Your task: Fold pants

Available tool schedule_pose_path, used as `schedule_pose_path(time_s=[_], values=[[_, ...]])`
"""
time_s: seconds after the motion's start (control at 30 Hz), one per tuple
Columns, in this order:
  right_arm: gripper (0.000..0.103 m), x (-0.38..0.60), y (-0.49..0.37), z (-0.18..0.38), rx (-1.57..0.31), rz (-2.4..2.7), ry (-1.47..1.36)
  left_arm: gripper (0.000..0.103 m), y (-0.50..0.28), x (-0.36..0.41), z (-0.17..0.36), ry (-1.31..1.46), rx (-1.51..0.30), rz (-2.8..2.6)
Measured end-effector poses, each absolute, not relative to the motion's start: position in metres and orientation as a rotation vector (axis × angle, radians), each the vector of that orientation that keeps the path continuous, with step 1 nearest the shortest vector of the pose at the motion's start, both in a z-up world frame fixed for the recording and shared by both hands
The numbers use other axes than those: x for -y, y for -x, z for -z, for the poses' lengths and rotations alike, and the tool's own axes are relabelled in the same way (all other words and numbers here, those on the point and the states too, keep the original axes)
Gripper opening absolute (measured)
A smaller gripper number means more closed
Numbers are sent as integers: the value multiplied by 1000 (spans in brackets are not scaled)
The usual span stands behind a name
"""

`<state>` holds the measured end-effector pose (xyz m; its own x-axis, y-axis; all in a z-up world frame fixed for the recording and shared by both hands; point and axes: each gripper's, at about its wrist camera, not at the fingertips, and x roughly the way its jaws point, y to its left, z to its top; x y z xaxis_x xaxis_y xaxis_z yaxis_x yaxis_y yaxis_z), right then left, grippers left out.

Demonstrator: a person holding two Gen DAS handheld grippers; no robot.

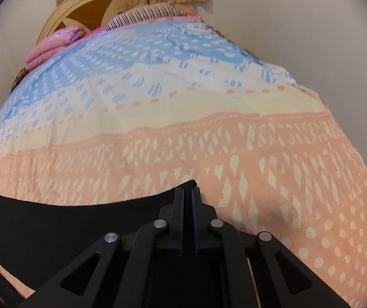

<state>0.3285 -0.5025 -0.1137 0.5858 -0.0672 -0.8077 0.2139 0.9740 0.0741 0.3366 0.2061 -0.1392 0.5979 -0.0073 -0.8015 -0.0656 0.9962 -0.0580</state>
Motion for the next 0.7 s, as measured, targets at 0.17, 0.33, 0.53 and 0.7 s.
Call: schedule_pose_path(time_s=[0.17,0.33,0.53,0.7], values=[[5,495,-307,90,-830,156,-154,13,-329,-213,130,115,-891,-14],[4,487,-284,71,-755,147,-123,13,-322,-217,120,152,-845,2],[4,483,-250,51,-651,119,-124,13,-310,-223,105,188,-781,28],[4,488,-208,40,-549,93,-159,13,-287,-235,92,244,-693,69]])
